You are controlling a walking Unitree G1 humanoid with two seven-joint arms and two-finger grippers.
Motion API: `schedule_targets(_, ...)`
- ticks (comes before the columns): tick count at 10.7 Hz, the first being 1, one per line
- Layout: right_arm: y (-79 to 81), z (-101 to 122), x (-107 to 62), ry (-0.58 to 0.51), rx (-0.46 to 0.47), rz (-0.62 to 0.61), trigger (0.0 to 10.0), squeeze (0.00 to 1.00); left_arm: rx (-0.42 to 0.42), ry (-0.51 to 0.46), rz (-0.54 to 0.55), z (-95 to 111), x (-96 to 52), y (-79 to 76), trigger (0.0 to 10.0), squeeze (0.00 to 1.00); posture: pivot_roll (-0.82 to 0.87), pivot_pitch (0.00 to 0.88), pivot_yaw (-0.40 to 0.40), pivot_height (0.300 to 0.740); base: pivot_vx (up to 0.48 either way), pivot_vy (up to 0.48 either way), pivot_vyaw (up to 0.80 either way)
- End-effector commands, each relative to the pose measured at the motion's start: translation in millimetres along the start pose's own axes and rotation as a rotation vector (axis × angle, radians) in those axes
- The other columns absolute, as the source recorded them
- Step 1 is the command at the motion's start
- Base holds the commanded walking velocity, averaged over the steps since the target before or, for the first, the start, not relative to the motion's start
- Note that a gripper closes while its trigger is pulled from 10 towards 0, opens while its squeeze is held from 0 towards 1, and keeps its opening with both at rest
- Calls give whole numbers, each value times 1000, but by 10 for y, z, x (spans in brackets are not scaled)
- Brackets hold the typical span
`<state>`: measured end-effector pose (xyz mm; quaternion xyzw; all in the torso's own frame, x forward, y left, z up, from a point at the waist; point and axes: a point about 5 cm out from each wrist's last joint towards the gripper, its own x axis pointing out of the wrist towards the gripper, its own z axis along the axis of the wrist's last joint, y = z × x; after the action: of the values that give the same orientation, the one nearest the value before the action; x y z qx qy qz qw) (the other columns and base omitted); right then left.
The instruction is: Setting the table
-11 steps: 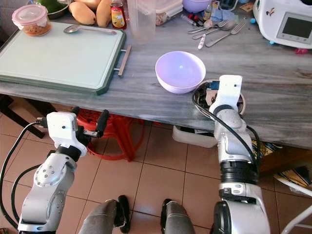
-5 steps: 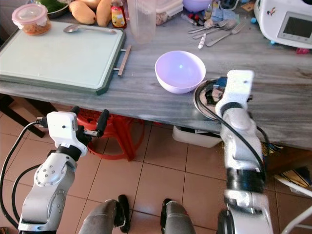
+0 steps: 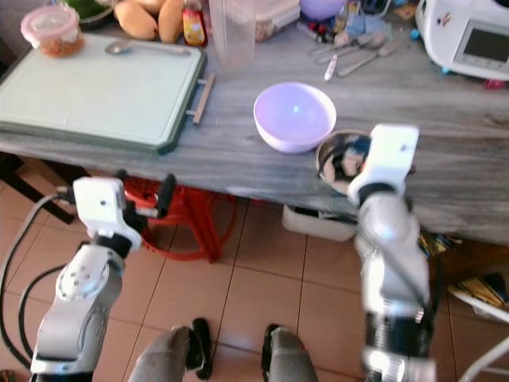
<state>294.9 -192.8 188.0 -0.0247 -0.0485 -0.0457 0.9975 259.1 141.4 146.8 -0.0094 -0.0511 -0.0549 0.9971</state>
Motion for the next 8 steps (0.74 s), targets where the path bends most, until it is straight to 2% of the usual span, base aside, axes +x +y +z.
schedule_targets(1,63,57,-59,-41,16,29,10000,0,4,3,20,-12,-1,9,10000,0,-32,211,-14,740,0,0,0)
schedule_targets(8,165,28,-131,-69,21,69,10000,0,-7,15,38,-13,17,17,10000,0,-29,214,-14,740,0,0,0)
